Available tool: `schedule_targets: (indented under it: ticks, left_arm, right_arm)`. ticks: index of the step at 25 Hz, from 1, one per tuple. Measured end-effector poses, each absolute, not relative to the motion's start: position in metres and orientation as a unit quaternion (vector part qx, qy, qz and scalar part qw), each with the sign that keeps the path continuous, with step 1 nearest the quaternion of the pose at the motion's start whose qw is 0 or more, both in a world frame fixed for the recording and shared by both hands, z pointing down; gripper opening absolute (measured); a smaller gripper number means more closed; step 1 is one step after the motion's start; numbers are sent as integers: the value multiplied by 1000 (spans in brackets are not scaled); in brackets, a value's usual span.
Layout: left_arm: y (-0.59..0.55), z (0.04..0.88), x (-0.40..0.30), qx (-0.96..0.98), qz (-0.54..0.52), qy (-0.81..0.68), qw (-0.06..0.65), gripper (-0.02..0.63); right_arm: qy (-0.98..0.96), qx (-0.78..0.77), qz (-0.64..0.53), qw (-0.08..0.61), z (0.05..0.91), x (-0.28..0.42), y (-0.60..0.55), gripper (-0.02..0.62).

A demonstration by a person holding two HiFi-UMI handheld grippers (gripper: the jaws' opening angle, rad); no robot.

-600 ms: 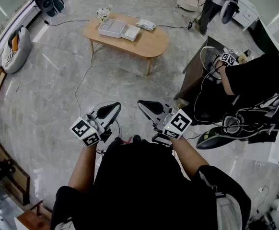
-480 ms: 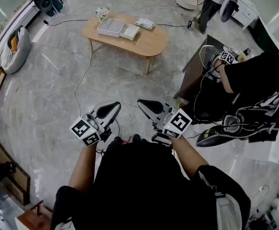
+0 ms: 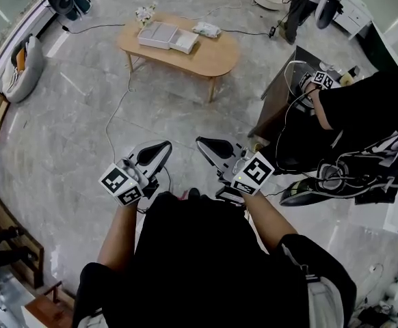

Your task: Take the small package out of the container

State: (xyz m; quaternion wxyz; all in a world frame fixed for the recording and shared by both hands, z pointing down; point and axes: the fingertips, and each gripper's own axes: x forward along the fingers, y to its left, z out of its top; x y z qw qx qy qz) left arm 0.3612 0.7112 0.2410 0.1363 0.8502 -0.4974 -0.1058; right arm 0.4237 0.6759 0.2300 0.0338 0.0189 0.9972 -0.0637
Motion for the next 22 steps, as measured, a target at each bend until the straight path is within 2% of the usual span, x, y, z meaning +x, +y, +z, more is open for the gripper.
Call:
schedule_targets:
  ticks: [10,22]
  left_arm:
    - [694,250,343,840,-93,-518,134,17]
    - [619,265,274,830,-108,-527,148,17]
  right_arm:
    - [997,-18,-76,6,251,416,643,11]
    - [996,-36,-81,-21,263,362,565,11]
